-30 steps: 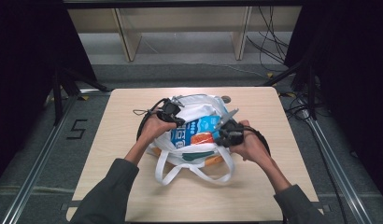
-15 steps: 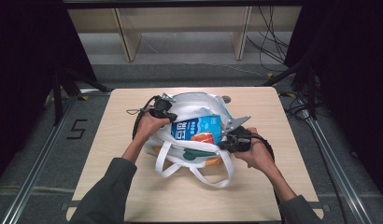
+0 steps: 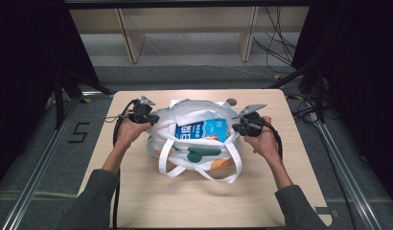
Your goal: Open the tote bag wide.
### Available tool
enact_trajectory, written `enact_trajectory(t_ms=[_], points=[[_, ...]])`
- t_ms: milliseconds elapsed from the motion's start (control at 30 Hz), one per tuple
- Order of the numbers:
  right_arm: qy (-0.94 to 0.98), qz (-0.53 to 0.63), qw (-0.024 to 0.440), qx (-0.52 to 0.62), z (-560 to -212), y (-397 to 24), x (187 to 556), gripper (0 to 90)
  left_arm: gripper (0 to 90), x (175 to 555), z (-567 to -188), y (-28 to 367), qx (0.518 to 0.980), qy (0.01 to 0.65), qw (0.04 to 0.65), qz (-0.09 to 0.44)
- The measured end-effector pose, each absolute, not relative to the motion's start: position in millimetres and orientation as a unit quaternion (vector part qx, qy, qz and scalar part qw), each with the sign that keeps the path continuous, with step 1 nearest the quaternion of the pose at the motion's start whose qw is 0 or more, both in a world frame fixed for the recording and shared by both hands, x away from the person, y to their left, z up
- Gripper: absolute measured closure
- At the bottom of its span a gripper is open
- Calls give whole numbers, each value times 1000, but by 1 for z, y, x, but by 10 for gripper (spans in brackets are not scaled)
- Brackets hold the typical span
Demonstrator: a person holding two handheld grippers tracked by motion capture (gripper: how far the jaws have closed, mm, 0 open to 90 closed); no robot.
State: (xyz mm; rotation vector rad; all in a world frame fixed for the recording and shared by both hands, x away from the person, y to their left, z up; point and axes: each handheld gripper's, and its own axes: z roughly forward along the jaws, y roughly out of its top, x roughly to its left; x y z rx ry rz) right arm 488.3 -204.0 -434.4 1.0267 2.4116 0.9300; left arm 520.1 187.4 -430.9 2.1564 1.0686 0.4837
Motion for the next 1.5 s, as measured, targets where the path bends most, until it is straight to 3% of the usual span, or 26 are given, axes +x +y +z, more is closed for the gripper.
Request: enact_trajectory(t_ms=[67, 233, 433, 567, 733, 1000, 1300, 1500], points=[[852, 319, 166, 380, -456, -209, 498, 900, 894, 526, -451, 192, 822, 425, 337, 172], [857, 294, 155, 393, -475, -209, 503, 900, 894, 529, -458, 192, 815, 441, 335, 174], [846, 324, 181, 382, -443, -211, 488, 900, 863, 517, -438, 187, 824, 416, 340, 182], [847, 398, 155, 316, -408, -196, 466, 900, 854, 502, -421, 162, 829, 378, 380, 163], [892, 349, 124, 260, -415, -164, 443, 900, 846, 495, -424, 137, 853, 340, 364, 153], [915, 313, 75, 243, -437, -159, 424, 900, 851, 493, -428, 137, 852, 345, 365, 147], [864, 386, 148, 287, -399, -170, 459, 900, 867, 446, -432, 144, 875, 287, 366, 135], [873, 345, 144, 314, -403, -147, 511, 900, 870, 440, -433, 144, 879, 277, 364, 134]])
